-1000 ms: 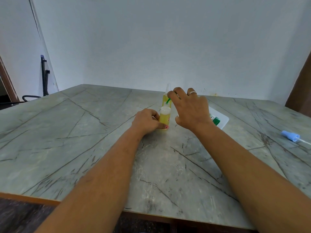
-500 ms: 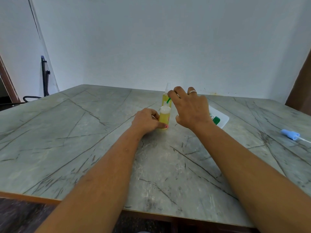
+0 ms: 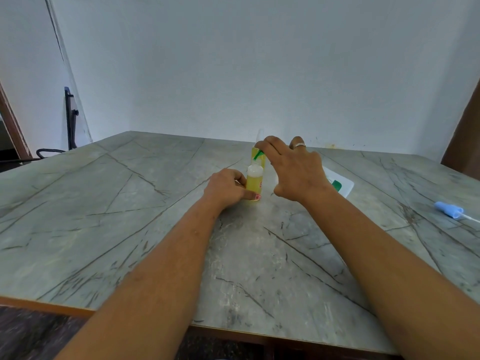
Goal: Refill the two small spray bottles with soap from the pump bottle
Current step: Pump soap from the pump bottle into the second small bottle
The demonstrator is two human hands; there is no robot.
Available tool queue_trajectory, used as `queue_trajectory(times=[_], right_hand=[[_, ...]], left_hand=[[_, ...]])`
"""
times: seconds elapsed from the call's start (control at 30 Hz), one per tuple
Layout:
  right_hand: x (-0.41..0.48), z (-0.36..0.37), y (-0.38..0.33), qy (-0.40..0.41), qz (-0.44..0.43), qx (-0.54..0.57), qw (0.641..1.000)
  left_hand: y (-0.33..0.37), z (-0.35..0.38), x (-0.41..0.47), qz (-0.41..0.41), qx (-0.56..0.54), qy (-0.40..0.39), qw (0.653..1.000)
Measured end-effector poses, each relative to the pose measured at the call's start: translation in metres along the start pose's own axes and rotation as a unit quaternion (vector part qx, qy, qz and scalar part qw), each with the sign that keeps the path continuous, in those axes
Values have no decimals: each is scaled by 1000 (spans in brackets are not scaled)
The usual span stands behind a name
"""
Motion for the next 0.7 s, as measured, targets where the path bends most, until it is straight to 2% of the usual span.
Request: queue_trajectory(times=[0.7], right_hand=[[-13, -4, -4, 47, 26, -111, 992]], left_hand=[[-1, 1, 3, 12, 13, 4, 1000]])
Point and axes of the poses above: each hand's wrist, its own x-axis towards the middle knuckle, its own z-axis out of the palm, y = z × x, the point moved 3 cm from there along x, towards the middle knuckle, and after that the axes turned 13 degrees about -x, right-handed, at the moved point
